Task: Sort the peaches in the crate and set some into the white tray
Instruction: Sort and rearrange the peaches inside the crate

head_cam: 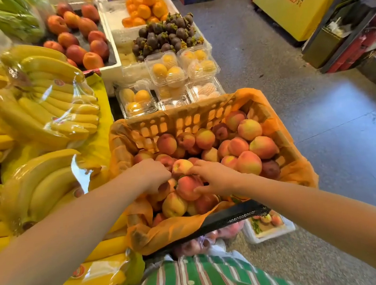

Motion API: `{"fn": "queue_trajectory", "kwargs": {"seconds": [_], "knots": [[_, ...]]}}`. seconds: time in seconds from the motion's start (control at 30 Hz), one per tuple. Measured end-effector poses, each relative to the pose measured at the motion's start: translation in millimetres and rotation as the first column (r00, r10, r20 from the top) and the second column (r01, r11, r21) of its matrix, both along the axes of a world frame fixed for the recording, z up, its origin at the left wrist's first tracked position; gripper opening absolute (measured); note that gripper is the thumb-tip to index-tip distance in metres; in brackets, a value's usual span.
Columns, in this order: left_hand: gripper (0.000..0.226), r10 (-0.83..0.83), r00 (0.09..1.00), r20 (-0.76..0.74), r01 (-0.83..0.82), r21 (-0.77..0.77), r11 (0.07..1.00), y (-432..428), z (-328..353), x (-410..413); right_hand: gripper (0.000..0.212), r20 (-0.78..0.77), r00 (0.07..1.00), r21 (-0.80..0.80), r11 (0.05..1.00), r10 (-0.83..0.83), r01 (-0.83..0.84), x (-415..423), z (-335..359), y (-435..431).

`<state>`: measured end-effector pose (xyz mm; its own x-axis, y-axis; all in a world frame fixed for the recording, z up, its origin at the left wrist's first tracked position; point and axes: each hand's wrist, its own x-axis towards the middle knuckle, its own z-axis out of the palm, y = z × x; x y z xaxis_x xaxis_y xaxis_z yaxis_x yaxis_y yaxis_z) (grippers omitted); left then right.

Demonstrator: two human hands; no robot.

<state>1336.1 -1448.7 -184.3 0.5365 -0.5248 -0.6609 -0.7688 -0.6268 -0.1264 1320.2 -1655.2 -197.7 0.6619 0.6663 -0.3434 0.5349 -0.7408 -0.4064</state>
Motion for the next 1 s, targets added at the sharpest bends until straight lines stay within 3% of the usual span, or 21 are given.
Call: {"fn": "queue_trajectory", "kwargs": {"seconds": [0.13, 0.23, 0.4, 0.53, 0.77, 0.9, 1.0], "knots": [[0.031, 0.096, 0.995, -0.011, -0.096, -0.193, 0.976, -0.9, 9.6, 6.9, 0.047, -0.036, 0.998, 0.069, 0.997, -0.043, 0.046, 7.3, 22.5, -17.7], [0.033, 0.209, 0.974, -0.081, -0.224, -0.401, 0.888, -13.6, 20.3, 14.0, 0.038, -0.035, 0.989, 0.147, 0.978, -0.144, 0.148, 17.8, 48.6, -48.2], [0.034, 0.170, 0.961, -0.220, -0.272, -0.631, 0.727, -71.1, 27.3, 19.2, 0.042, 0.081, 0.965, -0.013, 0.968, -0.250, 0.252, 38.1, 67.3, -118.5], [0.058, 0.141, 0.957, -0.253, -0.277, -0.663, 0.696, -120.0, 18.3, 25.0, 0.058, 0.202, 0.971, -0.187, 0.968, -0.130, 0.169, 46.4, 65.3, -149.6], [0.080, 0.310, 0.912, -0.269, -0.409, -0.656, 0.634, -162.1, -6.2, 31.8, 0.083, 0.300, 0.940, -0.499, 0.867, 0.164, 0.008, 66.3, 62.3, -154.5], [0.076, 0.381, 0.907, -0.179, -0.398, -0.661, 0.636, -170.2, -8.5, 29.2, 0.087, 0.338, 0.914, -0.528, 0.849, 0.224, -0.013, 69.0, 58.1, -154.5], [0.068, 0.372, 0.911, -0.179, -0.385, -0.693, 0.610, -170.2, -7.5, 31.5, 0.081, 0.395, 0.891, -0.427, 0.903, 0.222, -0.035, 68.1, 52.4, -158.5]]}}
